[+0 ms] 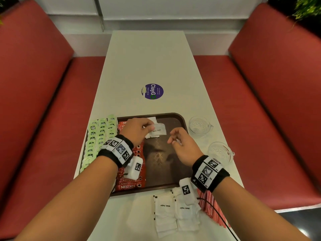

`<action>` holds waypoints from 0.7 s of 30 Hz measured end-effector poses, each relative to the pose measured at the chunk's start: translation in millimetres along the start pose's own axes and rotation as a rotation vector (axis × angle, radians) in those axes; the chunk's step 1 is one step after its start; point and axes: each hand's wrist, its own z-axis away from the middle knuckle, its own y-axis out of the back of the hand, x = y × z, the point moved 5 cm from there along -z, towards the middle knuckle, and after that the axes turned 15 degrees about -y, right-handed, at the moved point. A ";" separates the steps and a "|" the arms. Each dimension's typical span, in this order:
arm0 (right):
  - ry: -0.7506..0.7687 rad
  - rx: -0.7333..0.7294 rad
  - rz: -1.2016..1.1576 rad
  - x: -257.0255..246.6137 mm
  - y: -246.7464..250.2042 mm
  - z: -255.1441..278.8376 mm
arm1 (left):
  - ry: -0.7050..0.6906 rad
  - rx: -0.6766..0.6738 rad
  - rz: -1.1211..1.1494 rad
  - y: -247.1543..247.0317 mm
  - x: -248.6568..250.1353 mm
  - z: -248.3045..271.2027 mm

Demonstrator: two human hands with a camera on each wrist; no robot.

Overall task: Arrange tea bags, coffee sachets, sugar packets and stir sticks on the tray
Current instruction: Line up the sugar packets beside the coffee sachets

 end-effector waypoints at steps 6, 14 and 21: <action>-0.041 0.022 -0.012 0.8 7.8 6.6 | 0.169 -0.200 -0.225 -10.5 -36.1 -14.7; -0.005 0.109 0.084 -1.6 16.4 13.2 | 0.230 -0.262 -0.299 -31.3 -36.8 -26.8; -0.004 0.102 0.093 2.1 19.3 12.7 | 0.193 -0.227 -0.347 -33.8 -36.0 -27.1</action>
